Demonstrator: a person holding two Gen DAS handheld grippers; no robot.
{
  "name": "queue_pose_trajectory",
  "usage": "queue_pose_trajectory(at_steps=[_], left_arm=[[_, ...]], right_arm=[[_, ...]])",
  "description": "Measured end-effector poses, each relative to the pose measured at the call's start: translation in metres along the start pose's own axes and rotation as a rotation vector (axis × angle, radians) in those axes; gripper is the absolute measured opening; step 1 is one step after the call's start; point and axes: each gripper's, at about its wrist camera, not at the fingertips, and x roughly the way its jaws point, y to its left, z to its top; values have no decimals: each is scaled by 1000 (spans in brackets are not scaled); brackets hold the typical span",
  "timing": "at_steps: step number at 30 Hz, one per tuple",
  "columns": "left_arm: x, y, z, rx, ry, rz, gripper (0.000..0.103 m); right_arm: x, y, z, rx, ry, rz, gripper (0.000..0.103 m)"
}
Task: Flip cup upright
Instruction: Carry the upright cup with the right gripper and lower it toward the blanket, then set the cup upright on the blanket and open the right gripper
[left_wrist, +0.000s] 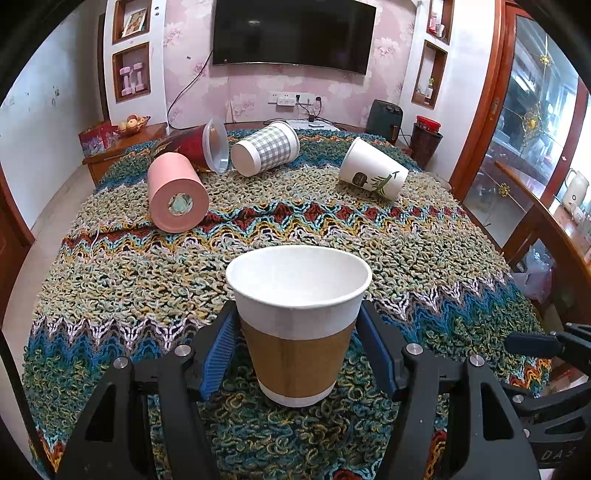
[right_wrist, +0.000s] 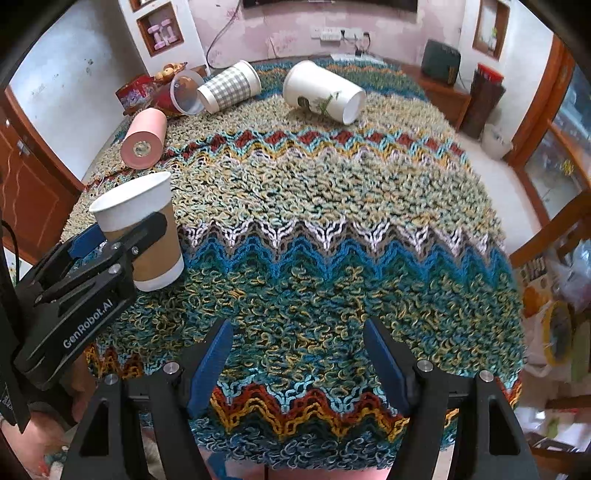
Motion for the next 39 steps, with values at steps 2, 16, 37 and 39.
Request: queue_pose_trajectory(at_steps=[2,16,37,39], left_arm=[[-3,0,-2,0,4,-2,68],[-17,-4,-19,12,34,-15,69],[-37,-10,-18,33,44,-23,87],[-41,-9,-16,30,48,-21,87]], right_arm=[[-2,3,-1,-14,-9,-3,74],[-12,12,-8,-43,-21,-29,74],[-38,16,-25,-46,-62,-61,74],[-42,16,-25,-48,-71,-63,74]])
